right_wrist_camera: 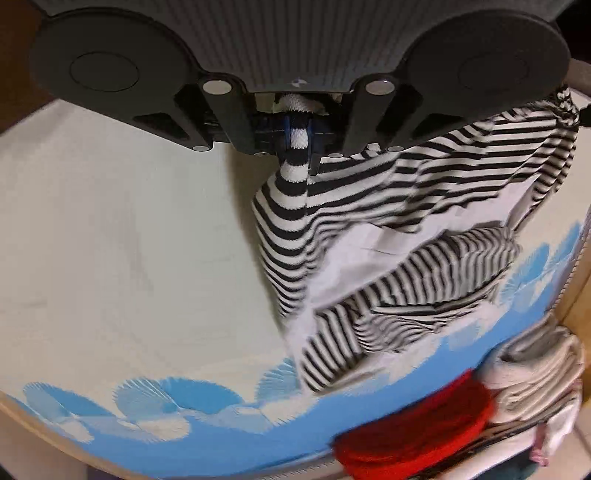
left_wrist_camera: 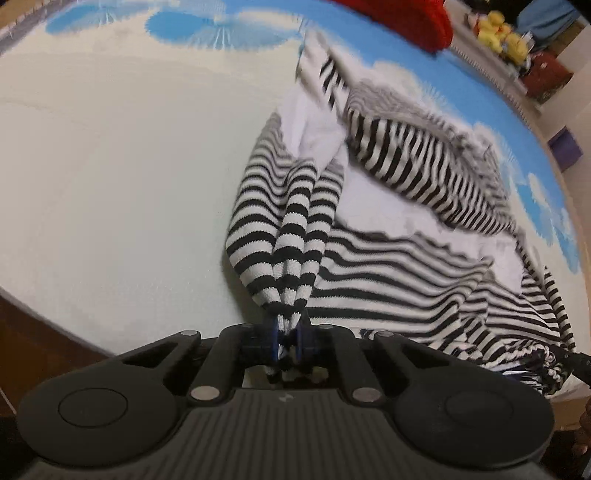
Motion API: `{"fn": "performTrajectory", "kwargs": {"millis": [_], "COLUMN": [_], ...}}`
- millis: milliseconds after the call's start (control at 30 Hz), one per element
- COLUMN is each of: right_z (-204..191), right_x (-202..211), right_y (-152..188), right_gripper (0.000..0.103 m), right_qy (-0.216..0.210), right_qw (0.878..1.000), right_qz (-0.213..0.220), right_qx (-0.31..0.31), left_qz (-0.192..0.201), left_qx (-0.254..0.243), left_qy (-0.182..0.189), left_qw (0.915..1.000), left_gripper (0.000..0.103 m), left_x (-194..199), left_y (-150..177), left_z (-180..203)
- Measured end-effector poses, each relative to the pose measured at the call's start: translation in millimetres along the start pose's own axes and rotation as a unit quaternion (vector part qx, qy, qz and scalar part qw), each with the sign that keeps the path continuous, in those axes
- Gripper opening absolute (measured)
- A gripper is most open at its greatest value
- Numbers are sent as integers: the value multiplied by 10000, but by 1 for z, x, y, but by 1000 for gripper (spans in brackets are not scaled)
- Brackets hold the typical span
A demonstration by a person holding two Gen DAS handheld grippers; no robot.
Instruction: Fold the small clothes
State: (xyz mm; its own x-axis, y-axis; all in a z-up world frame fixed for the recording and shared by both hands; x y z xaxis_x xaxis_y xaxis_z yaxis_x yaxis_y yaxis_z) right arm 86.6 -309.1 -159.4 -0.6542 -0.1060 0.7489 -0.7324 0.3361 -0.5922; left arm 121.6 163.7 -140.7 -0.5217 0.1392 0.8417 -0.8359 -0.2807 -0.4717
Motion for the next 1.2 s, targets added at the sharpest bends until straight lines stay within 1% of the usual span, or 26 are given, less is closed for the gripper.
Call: {"fn": "performTrajectory", "kwargs": {"millis": [67, 100, 133, 167, 233, 300, 367, 433, 500, 633, 667, 700, 767, 833, 867, 900, 933, 1033, 1133, 1200], "right_z": [3, 3, 3, 3, 2, 1, -1, -3, -4, -5, -6, -7, -10, -11, -11, -11, -12, -13, -18, -20], "right_x": [-13, -19, -22, -25, -29, -33, -37, -40, -41, -38, -38, -37, -34, -32, -30, -29, -28, -21, -6, 6], "right_y": [10, 14, 15, 16, 16, 17, 20, 24, 25, 26, 26, 27, 26, 25, 24, 23, 23, 19, 10, 1], "right_gripper": [8, 8, 11, 15, 17, 26, 41, 43, 44, 43, 37, 33, 19, 13, 11, 10, 9, 8, 7, 7], "right_qy": [139, 191, 259, 343, 410, 436, 499, 519, 515, 461, 429, 378, 299, 271, 250, 231, 213, 150, -34, -219], "right_qw": [9993, 9987, 9983, 9979, 9973, 9965, 9953, 9942, 9938, 9942, 9942, 9943, 9946, 9950, 9953, 9957, 9960, 9972, 9987, 9990], "right_qz": [-342, -465, -518, -530, -568, -655, -736, -819, -840, -830, -823, -811, -759, -685, -654, -622, -597, -427, -97, 139], "right_qx": [37, 65, 107, 151, 206, 279, 391, 467, 508, 514, 544, 579, 648, 678, 663, 645, 629, 593, 501, 374], "left_qz": [-224, -283, -318, -336, -373, -421, -461, -484, -489, -492, -492, -485, -473, -453, -428, -393, -347, -140, 199, 484], "left_qx": [130, 194, 258, 289, 295, 277, 240, 205, 194, 109, 80, 57, 52, 35, 12, -8, -30, -85, -229, -304], "left_qy": [-60, -105, -187, -239, -286, -327, -370, -383, -393, -420, -426, -435, -418, -370, -348, -329, -311, -239, -107, 59], "left_qw": [9996, 9994, 9990, 9987, 9985, 9982, 9980, 9979, 9978, 9978, 9978, 9979, 9980, 9983, 9985, 9987, 9989, 9996, 9995, 9983], "left_gripper": [16, 23, 32, 34, 37, 39, 39, 39, 39, 38, 38, 37, 30, 20, 17, 13, 11, 9, 9, 8], "left_x": [-10, -15, -21, -24, -28, -31, -33, -34, -35, -36, -36, -36, -36, -36, -35, -34, -33, -25, -9, 4], "left_y": [2, 1, 0, 0, -1, -1, 3, 5, 5, 6, 7, 7, 6, 6, 6, 5, 4, -1, -6, -11], "left_z": [-5, -8, -8, -8, -6, -6, -7, -8, -7, -5, -4, -4, -3, -1, 1, 3, 4, 10, 19, 25]}}
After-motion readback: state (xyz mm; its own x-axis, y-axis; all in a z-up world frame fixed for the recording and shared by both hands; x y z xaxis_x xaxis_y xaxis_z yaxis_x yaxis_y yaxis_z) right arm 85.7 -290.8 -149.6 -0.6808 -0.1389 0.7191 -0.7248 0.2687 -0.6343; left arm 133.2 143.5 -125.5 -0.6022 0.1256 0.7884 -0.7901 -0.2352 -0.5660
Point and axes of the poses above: each gripper's, at about its wrist camera, not at the fingertips, and x roughly against the way its jaws point, z to its right, y to its underside, the point moved 6 cm from there along -x, roughly the way its jaws point, and after that the axes turned 10 degrees about z, right-handed, at the moved point
